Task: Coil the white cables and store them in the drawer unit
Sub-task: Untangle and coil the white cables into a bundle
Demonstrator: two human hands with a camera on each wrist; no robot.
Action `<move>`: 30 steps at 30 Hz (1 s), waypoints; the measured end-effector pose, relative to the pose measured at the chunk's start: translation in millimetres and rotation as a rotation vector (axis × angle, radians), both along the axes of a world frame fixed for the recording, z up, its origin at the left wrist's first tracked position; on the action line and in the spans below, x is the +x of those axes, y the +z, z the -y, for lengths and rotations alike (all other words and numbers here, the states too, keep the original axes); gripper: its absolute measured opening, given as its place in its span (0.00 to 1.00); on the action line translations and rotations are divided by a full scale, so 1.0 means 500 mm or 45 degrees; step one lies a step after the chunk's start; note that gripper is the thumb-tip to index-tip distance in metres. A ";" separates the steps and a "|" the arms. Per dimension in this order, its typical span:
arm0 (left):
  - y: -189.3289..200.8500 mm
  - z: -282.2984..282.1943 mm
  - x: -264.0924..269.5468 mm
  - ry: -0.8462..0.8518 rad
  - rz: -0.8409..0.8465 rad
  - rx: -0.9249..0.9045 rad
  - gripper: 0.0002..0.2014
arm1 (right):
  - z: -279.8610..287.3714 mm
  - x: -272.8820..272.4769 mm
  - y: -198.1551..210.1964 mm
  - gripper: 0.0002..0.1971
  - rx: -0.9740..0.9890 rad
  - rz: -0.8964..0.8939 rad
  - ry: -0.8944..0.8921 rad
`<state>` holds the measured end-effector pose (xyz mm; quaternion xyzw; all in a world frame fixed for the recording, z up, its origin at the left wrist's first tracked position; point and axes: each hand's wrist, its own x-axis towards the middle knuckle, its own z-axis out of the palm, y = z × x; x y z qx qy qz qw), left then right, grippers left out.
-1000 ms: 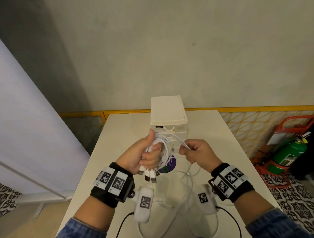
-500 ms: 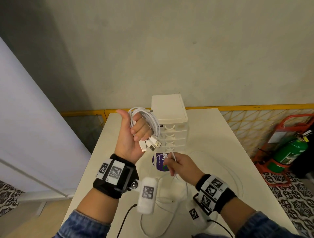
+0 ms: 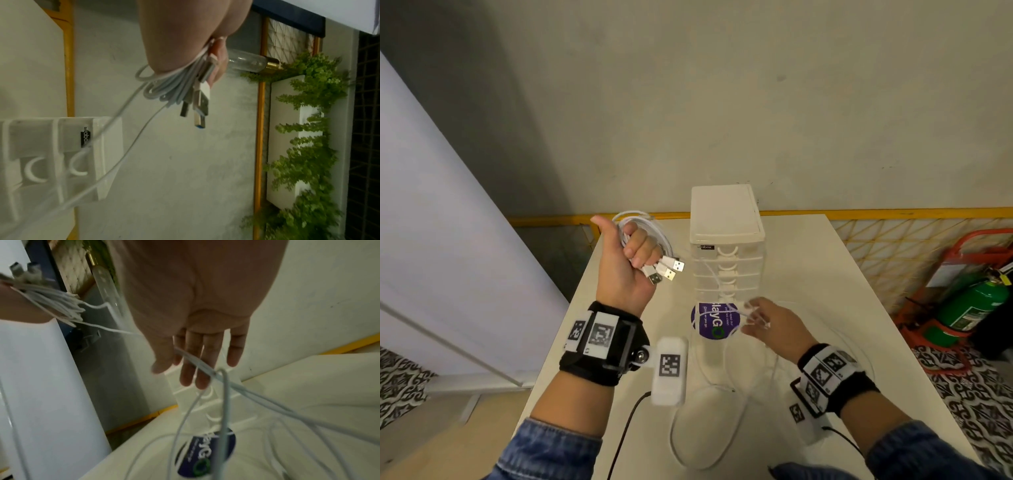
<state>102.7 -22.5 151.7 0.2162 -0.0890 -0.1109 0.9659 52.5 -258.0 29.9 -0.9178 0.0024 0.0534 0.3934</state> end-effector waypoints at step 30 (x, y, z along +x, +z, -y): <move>-0.006 0.062 -0.071 -0.603 0.152 0.420 0.28 | -0.053 0.008 0.100 0.12 0.901 0.510 -0.264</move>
